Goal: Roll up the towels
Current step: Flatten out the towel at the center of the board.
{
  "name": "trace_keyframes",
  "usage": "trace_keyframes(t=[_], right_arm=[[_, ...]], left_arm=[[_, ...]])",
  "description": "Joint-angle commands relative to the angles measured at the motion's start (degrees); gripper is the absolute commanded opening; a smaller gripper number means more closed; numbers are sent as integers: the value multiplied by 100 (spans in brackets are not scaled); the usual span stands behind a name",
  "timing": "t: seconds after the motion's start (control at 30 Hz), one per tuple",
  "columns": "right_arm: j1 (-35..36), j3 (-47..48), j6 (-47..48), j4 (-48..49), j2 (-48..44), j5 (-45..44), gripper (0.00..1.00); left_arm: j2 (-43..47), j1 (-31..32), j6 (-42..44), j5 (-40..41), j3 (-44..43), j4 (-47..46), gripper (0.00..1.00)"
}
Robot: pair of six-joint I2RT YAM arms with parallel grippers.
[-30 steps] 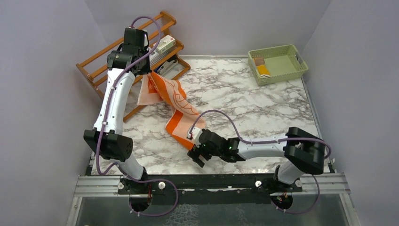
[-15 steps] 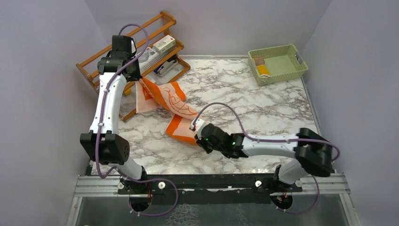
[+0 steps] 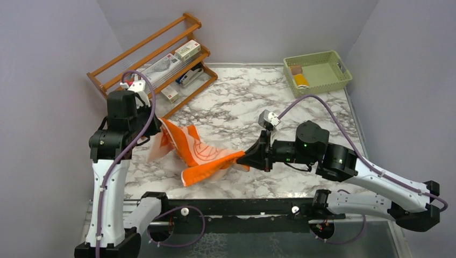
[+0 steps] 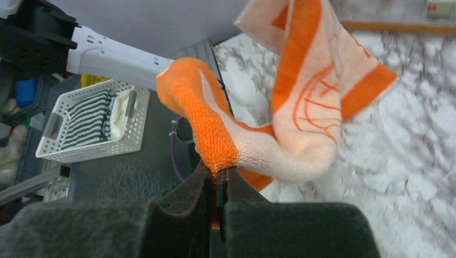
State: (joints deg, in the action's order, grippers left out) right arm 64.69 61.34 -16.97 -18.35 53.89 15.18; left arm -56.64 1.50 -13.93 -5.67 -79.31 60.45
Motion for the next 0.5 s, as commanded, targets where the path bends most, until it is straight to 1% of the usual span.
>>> trace_keyframes(t=[0.0,0.07,0.1,0.13,0.17,0.2,0.23,0.3,0.33,0.37,0.4,0.43,0.47], right_arm=[[-22,54,-664,-953,-481,-1047,1],[-169,382,-772,-1433,-266,-1918,1],[-362,527,-845,-1653,-86,-2241,1],[-761,612,-908,-1831,61,-2344,1],[-1349,591,-920,-1851,167,-2077,1],[-2221,464,-926,-1747,223,-1507,1],[-3098,282,-946,-1576,263,-823,1],[-5091,-174,-969,-1203,493,629,1],[-5816,-399,-1001,-1036,693,1149,1],[-6360,-595,-1036,-877,956,1333,1],[-6696,-730,-1072,-726,1201,1285,3],[-6830,-839,-1103,-563,1417,1036,14],[-6854,-896,-1119,-401,1620,715,34]], left_arm=[[-73,157,-140,268,246,184,0],[-474,150,-48,323,75,-13,0],[-900,154,60,396,-136,-72,0],[-1294,157,175,471,-340,-84,0],[-1662,146,297,577,-540,-90,0],[-2048,144,409,709,-735,-119,0],[-2388,143,528,852,-890,-180,0],[-3135,144,606,1036,-1244,-276,0],[-3477,147,653,933,-1377,-364,0],[-3832,139,672,866,-1502,-457,0],[-4178,139,684,768,-1617,-547,0],[-4496,147,706,574,-1692,-665,0],[-4773,149,726,228,-1769,-782,0]])
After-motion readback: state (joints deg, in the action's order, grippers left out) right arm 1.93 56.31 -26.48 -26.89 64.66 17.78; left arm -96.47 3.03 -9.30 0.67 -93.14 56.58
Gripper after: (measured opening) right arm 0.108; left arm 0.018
